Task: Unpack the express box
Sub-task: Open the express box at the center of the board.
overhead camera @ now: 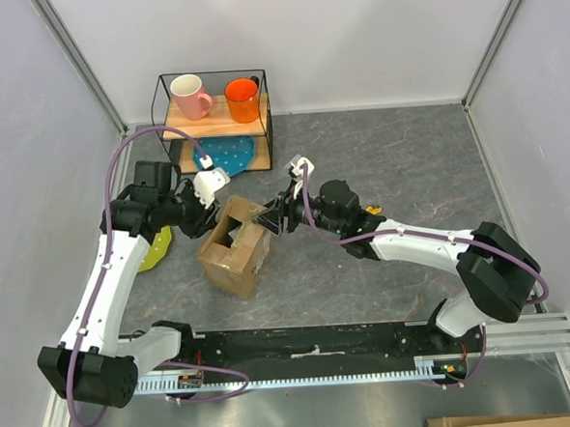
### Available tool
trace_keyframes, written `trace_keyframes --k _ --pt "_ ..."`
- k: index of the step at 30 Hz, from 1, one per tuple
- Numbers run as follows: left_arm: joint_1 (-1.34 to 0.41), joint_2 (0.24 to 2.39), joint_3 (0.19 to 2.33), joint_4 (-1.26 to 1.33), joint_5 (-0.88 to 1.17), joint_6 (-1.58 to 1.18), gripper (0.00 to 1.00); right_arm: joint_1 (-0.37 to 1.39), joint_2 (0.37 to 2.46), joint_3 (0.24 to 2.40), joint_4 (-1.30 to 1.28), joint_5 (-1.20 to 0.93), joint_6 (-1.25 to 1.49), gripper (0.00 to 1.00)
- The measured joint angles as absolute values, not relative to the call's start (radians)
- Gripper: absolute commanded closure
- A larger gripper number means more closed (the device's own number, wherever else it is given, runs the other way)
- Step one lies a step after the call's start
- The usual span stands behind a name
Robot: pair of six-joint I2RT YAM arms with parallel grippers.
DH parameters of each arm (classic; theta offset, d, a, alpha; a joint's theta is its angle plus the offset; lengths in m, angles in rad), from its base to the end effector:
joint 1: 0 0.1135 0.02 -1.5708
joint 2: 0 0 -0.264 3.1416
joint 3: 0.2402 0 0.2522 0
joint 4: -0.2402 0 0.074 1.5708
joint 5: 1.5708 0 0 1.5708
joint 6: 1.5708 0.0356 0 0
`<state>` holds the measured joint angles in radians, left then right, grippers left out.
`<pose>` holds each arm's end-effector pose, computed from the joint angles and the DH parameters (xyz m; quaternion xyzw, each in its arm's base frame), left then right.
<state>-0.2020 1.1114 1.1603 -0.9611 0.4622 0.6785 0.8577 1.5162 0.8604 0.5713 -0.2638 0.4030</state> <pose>0.2020 -0.0576 0.3383 0.4596 0.8017 -0.1363 0.3570 0.2182 0.2665 0.2661 -0.2512 0.6911 0.4736 0.4848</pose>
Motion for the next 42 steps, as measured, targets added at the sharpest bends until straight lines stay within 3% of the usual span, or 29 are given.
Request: trace_keyframes --k 7,22,34,42 --pt "-0.133 1.166 1.221 -1.042 0.491 0.671 0.33 0.875 1.531 0.896 0.528 -0.215 0.401 0.59" --pt "0.050 1.299 1.451 -1.150 0.696 0.634 0.42 0.901 1.568 0.942 0.511 -0.184 0.397 0.59" --pt "0.058 1.220 1.552 -1.021 0.603 0.583 0.44 0.904 1.573 0.948 0.510 -0.182 0.398 0.59" --pt "-0.019 1.129 1.583 -1.166 0.788 0.604 0.45 0.906 1.584 0.957 0.514 -0.181 0.399 0.52"
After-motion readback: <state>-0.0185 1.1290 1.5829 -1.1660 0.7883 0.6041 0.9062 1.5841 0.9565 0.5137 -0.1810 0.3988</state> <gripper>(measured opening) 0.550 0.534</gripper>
